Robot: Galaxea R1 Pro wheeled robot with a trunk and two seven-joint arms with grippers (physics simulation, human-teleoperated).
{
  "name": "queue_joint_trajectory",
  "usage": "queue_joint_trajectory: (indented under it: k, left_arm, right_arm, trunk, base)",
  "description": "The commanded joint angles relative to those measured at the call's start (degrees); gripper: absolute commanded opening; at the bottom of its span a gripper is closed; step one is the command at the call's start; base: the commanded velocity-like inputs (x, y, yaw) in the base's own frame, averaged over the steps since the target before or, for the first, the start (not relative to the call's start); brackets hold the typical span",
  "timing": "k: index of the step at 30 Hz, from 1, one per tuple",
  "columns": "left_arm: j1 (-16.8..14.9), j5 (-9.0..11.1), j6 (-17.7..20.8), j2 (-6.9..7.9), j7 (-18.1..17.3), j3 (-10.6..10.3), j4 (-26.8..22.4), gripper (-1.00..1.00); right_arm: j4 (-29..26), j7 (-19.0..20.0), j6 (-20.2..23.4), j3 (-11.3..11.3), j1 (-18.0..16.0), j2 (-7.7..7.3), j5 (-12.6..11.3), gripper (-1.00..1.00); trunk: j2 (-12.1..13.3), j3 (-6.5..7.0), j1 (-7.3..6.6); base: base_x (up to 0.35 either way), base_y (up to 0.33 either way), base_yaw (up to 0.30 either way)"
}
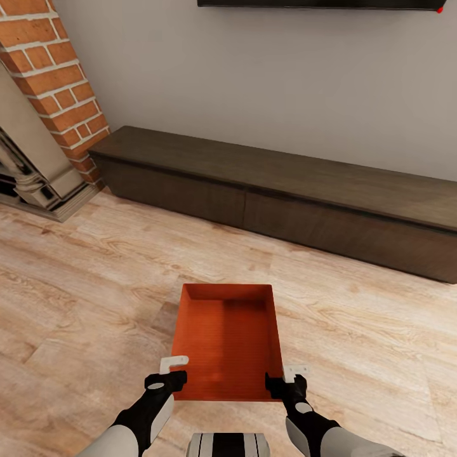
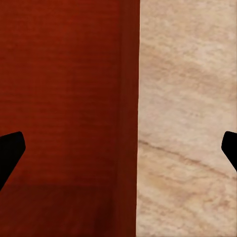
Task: Move the two storage containers from the living room to the garage. In the garage, place one container on the floor and stack the other container on top of it (either order is fine).
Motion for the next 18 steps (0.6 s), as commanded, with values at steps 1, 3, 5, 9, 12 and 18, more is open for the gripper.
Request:
queue_joint_trajectory:
  k: [1,3,5,9,12,18]
  left_arm:
    - [0.01,-0.06,0.31,-0.04,0.07,0.25,-0.1,1.0]
    - [0.01,-0.06,0.34,-0.04,0.07,0.2,-0.07,1.0]
    - [0.01,-0.09,0.36,-0.04,0.06,0.14,-0.05,1.0]
    - [0.01,-0.13,0.3,-0.04,-0.11,-0.01,0.01,1.0]
    - [0.01,-0.2,0.31,-0.01,-0.17,-0.04,0.5,-1.0]
    - [0.01,-0.16,0.3,-0.02,-0.23,-0.04,0.15,-1.0]
  right_arm:
    - [0.06,-0.35,-0.11,0.47,-0.03,0.02,-0.14,1.0]
    - [0.06,-0.35,-0.14,0.47,-0.03,0.04,-0.15,1.0]
    - [0.06,-0.35,-0.13,0.47,-0.03,0.05,-0.15,1.0]
    - [0.06,-0.42,-0.18,0.46,-0.03,0.06,-0.16,-1.0]
    - [0.06,-0.44,-0.19,0.47,-0.03,0.07,-0.14,-1.0]
    - [0.06,-0.44,-0.2,0.45,-0.03,0.07,-0.16,-1.0]
  trunk:
    - [-0.01,-0.03,-0.01]
    - [-0.01,-0.03,-0.01]
    - [-0.01,-0.03,-0.01]
    - [-0.01,-0.03,-0.01]
    - [-0.01,-0.03,-0.01]
    - [-0.01,-0.03,-0.01]
  base:
    - [0.0,0.0,0.0]
    - [0.0,0.0,0.0]
    - [0.0,0.0,0.0]
    - [0.0,0.0,0.0]
    - [0.0,0.0,0.0]
    - [0.0,0.0,0.0]
